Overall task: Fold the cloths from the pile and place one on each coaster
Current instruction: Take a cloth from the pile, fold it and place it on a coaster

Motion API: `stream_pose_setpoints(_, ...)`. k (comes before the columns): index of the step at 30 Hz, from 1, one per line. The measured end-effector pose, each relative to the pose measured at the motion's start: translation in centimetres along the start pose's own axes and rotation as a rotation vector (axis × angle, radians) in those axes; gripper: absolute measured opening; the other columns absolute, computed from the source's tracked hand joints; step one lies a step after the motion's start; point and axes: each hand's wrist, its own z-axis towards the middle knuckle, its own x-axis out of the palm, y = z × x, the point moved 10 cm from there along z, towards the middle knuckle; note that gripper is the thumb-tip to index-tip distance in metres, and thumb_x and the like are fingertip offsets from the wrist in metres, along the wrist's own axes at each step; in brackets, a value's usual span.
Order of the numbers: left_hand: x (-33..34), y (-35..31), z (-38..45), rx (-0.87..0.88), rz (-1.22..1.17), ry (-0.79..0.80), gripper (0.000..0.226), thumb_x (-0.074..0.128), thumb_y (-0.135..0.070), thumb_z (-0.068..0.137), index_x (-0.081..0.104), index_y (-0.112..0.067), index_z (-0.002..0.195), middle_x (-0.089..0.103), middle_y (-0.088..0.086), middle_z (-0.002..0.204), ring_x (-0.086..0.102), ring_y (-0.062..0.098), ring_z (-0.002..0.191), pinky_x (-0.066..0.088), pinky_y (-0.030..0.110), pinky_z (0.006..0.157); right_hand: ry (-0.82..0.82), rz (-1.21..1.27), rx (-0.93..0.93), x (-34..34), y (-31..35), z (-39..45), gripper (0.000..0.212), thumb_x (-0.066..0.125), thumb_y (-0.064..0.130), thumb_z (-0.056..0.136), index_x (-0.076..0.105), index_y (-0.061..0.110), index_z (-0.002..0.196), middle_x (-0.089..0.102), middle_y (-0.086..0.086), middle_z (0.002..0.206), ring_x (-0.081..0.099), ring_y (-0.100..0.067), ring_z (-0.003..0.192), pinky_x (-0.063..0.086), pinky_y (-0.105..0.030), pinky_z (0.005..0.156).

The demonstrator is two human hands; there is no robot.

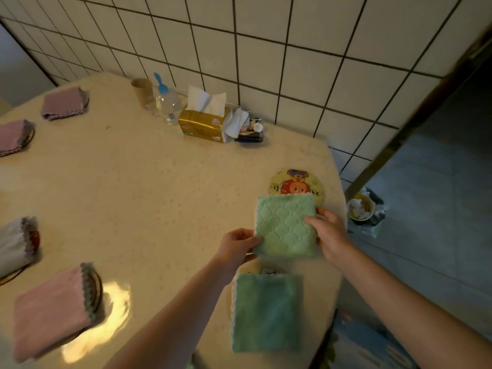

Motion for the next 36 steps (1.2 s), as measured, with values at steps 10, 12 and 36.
stream_pose_setpoints(10, 5.4, -5.9, 7.8, 0.086, 0.217, -0.060, 0.012, 0.070, -0.007, 0.084, 0.061, -0.011, 0.077, 0.063, 0.007, 0.077, 0.060, 0.020, 0.071, 0.057, 0.041, 0.079, -0.108, -0.315, -0.227, -1.5, 8.3, 9.5, 0.033, 0.064, 0.012, 0.085, 0.058, 0.010, 0.117, 0.063, -0.005, 0.111, 0.060, -0.020, 0.095, 0.050, -0.037, 0.086)
stream_pose_setpoints(12, 6.0, -5.8, 9.3, 0.084, 0.252, -0.077, 0.011, 0.071, -0.007, 0.083, 0.062, -0.010, 0.078, 0.062, 0.007, 0.073, 0.058, 0.020, 0.065, 0.057, 0.043, 0.077, -0.117, -0.366, -0.213, -1.6, 8.5, 11.5, 0.032, 0.065, 0.013, 0.084, 0.059, 0.011, 0.115, 0.064, -0.006, 0.114, 0.061, -0.023, 0.101, 0.050, -0.043, 0.092)
stream_pose_setpoints(36, 3.1, -5.6, 10.0, 0.147, 0.726, -0.251, 0.005, 0.062, -0.014, 0.082, 0.062, -0.013, 0.087, 0.061, 0.002, 0.083, 0.054, 0.015, 0.069, 0.041, 0.023, 0.050, -0.228, -0.623, -0.232, -4.3, 5.8, 12.9, 0.028, 0.063, 0.020, 0.086, 0.056, 0.007, 0.110, 0.065, -0.010, 0.109, 0.059, -0.028, 0.104, 0.047, -0.041, 0.089)
